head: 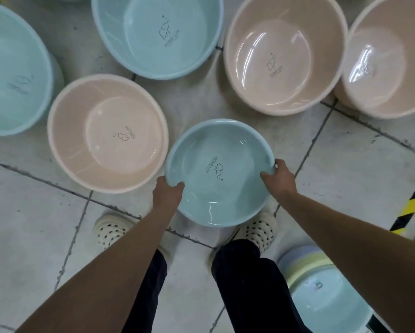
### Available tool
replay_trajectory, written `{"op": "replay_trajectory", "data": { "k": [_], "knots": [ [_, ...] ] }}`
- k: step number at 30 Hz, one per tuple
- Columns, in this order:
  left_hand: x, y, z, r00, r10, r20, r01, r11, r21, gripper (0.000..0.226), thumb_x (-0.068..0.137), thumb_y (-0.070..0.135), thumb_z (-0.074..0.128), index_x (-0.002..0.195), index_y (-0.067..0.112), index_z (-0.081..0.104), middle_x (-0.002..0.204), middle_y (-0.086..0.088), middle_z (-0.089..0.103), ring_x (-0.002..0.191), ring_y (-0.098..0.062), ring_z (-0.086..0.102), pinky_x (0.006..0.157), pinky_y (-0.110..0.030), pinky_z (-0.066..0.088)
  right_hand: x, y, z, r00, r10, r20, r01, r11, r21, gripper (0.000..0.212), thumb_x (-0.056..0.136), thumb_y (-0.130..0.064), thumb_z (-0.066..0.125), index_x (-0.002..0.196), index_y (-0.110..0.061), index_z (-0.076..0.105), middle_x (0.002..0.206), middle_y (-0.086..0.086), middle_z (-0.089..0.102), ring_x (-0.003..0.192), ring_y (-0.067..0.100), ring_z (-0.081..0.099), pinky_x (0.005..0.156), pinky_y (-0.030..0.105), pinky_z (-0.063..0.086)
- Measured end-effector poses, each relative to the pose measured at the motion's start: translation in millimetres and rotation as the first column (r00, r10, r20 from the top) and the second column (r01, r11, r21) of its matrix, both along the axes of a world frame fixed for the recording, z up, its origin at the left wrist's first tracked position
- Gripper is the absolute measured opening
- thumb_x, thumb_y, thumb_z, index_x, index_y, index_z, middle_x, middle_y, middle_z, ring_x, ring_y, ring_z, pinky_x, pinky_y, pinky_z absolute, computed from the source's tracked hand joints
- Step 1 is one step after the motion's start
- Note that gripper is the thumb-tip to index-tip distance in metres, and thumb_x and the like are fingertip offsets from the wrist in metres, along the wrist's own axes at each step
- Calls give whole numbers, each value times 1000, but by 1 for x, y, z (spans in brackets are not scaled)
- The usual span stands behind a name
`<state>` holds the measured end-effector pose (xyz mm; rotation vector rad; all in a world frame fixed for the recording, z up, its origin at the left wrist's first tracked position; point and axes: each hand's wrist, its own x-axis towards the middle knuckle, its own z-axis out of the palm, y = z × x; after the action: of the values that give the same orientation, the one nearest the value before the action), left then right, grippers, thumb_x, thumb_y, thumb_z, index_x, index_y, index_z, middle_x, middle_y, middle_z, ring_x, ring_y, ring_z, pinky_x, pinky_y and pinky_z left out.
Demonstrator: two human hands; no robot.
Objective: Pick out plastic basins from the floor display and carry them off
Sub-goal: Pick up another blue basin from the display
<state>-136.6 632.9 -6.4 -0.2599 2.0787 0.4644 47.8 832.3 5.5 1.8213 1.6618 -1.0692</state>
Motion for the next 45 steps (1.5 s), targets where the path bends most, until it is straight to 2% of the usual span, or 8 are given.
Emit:
{"op": "replay_trajectory", "data": {
  "k": [6,9,12,17,26,31,40,45],
  "knots": [
    [-10,-11,13,986,-160,-38,161,987,23,24,88,18,62,104,4,51,95,-9,59,88,-31,59,73,-34,45,3,0,23,998,35,49,-40,995,92,35,89,-20,58,121,-8,50,110,12,62,89,29,58,75,37,49],
    [-16,-5,45,984,-171,-51,176,979,100,18,89,19,62,98,6,52,89,-7,59,84,-29,59,70,-31,43,3,8,56,997,33,66,-41,991,129,27,91,-18,55,114,-5,52,103,17,63,80,28,51,69,32,41],
    [-33,4,82,990,-118,-79,130,978,166,14,91,18,59,98,8,52,88,-5,59,83,-28,59,69,-31,43,-11,15,94,998,11,56,-19,988,152,26,92,-16,57,113,-1,55,107,22,64,89,34,57,71,30,36],
    [-90,0,138,976,-70,-205,115,969,217,17,90,19,62,95,5,53,83,-7,61,80,-31,61,73,-41,53,-67,14,152,1000,20,-16,-17,987,161,28,91,-15,54,115,-2,56,107,20,63,90,30,56,78,35,46],
    [-197,-77,206,961,101,-259,-39,972,231,14,90,17,66,99,8,60,85,-3,62,82,-28,62,67,-32,48,-202,-30,219,972,128,-198,-97,982,159,40,82,-11,60,122,-14,61,111,13,69,103,33,63,87,38,49],
    [-229,-111,190,953,143,-268,-82,970,227,12,86,18,71,94,12,64,85,-1,67,82,-27,66,71,-34,51,-247,-52,195,967,185,-175,-154,972,179,32,83,-16,63,115,-10,62,107,15,69,100,35,64,85,41,51],
    [-258,-140,93,921,198,-337,-110,959,263,26,89,17,67,115,16,68,97,-4,72,88,-26,66,81,-38,54,-277,-73,83,923,342,-178,-306,930,203,34,87,-22,64,119,-11,64,103,13,70,92,33,64,76,34,48],
    [-256,-149,43,917,137,-374,-73,981,178,29,87,22,70,115,17,69,99,-7,71,89,-28,67,82,-40,55,-277,-81,32,918,345,-195,-313,934,175,33,87,-20,64,119,-13,65,104,10,70,83,25,58,75,31,45]
  ]
}}
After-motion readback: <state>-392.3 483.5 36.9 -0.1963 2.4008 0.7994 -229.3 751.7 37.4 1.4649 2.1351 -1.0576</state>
